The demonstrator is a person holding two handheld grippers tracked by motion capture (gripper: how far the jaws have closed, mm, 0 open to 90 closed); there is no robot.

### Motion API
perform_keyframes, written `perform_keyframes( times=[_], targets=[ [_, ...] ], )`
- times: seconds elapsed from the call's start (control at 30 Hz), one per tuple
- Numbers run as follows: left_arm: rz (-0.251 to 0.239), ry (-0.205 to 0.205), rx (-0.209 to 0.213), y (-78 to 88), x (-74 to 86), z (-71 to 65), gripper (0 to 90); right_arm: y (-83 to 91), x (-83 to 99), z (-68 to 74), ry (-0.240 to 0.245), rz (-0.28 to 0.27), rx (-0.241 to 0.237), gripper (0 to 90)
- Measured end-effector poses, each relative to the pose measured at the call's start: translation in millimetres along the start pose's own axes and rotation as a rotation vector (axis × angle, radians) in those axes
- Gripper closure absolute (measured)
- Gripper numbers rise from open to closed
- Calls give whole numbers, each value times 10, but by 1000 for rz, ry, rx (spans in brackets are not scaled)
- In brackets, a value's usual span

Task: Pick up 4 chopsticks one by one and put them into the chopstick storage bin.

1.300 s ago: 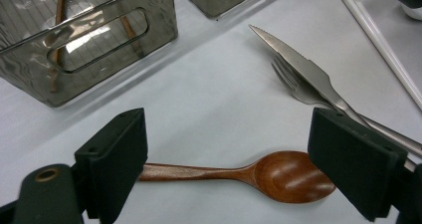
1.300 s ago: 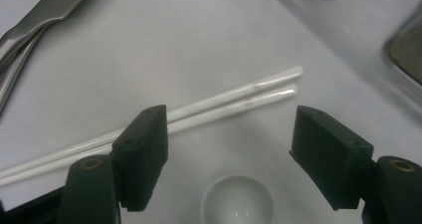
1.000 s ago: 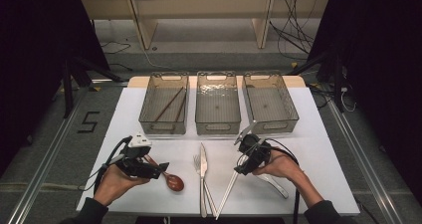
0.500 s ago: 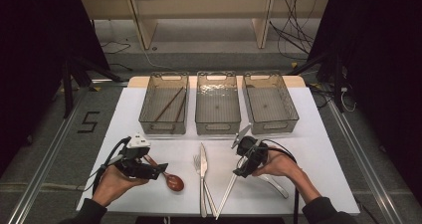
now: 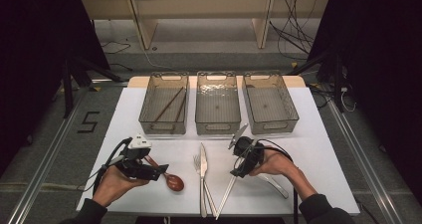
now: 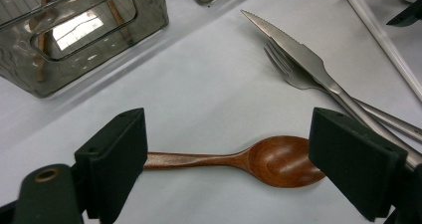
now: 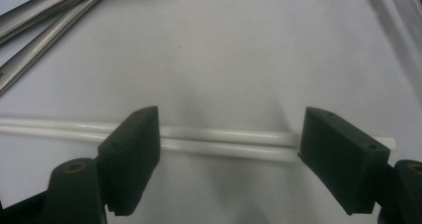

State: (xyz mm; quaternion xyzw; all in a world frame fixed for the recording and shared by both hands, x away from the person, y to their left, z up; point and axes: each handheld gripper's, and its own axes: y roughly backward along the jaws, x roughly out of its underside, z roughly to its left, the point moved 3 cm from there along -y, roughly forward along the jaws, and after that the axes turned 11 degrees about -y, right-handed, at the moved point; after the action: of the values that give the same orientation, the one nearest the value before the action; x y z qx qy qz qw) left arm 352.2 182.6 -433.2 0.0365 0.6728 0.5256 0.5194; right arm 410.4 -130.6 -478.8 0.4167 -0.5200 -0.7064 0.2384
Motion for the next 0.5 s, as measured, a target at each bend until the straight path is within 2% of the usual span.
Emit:
perform_keyframes(
  times=[0.17, 0.5],
  targets=[
    [3, -4, 1, 4, 2, 5, 153, -37, -5, -18, -1, 12, 2, 247],
    [10, -13, 11, -19, 8, -16, 153, -67, 15, -8, 30, 31, -5, 264]
  ],
)
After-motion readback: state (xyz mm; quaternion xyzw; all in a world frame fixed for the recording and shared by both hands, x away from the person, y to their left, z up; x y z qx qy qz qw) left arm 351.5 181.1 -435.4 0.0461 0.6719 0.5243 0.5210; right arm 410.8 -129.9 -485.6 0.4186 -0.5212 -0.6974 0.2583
